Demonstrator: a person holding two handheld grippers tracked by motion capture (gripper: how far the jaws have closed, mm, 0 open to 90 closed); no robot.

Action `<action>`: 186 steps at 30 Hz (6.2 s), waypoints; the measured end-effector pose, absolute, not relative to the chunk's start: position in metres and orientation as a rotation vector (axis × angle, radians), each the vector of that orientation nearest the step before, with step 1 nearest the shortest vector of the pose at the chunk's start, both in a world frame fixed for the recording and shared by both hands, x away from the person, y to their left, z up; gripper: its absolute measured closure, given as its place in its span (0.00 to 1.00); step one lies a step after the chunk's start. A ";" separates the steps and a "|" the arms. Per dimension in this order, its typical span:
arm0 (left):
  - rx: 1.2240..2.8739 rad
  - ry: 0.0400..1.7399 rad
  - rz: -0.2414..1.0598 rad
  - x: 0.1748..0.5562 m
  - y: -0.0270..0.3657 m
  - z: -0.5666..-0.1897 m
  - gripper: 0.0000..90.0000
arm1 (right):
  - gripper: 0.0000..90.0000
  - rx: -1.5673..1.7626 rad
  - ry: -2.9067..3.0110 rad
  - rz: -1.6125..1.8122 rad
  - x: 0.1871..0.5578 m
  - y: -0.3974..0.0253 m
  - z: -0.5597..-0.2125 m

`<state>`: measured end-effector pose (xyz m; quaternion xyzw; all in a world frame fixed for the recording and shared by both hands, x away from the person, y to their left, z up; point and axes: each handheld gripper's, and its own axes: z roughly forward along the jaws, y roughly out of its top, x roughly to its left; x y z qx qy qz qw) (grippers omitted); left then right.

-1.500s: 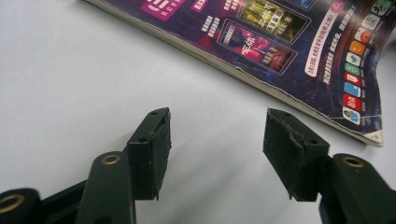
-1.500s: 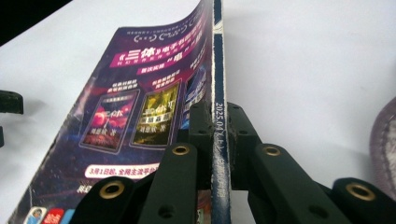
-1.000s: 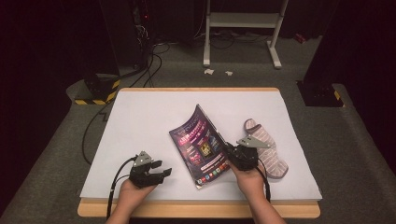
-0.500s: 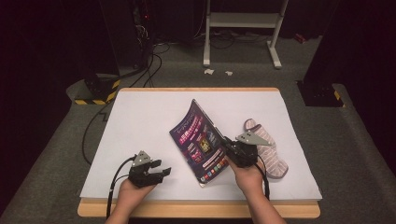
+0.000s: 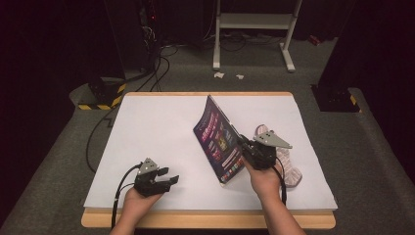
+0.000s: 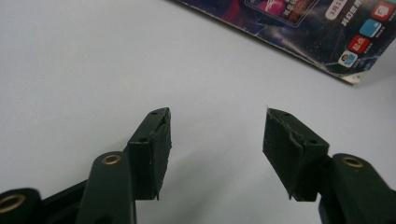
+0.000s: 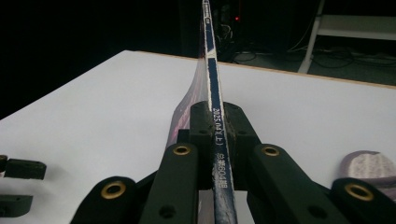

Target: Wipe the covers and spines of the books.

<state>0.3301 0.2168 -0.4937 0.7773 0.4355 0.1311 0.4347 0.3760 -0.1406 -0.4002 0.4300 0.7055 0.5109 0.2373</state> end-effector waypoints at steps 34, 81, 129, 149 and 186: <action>1.942 1.084 0.315 0.331 0.216 -0.495 0.47 | 0.94 1.134 1.900 1.371 0.372 -0.136 -0.387; 1.960 1.082 0.314 0.332 0.215 -0.496 0.47 | 0.93 0.997 2.231 1.281 0.340 -0.042 -0.465; 2.061 1.023 0.318 0.333 0.176 -0.503 0.39 | 0.58 1.280 2.241 1.091 0.361 -0.148 -0.498; 2.058 1.026 0.291 0.346 0.162 -0.504 0.38 | 0.62 1.391 2.243 1.118 0.355 -0.153 -0.504; 2.000 1.103 0.288 0.348 0.192 -0.505 0.34 | 0.46 1.211 2.386 1.111 0.329 -0.105 -0.503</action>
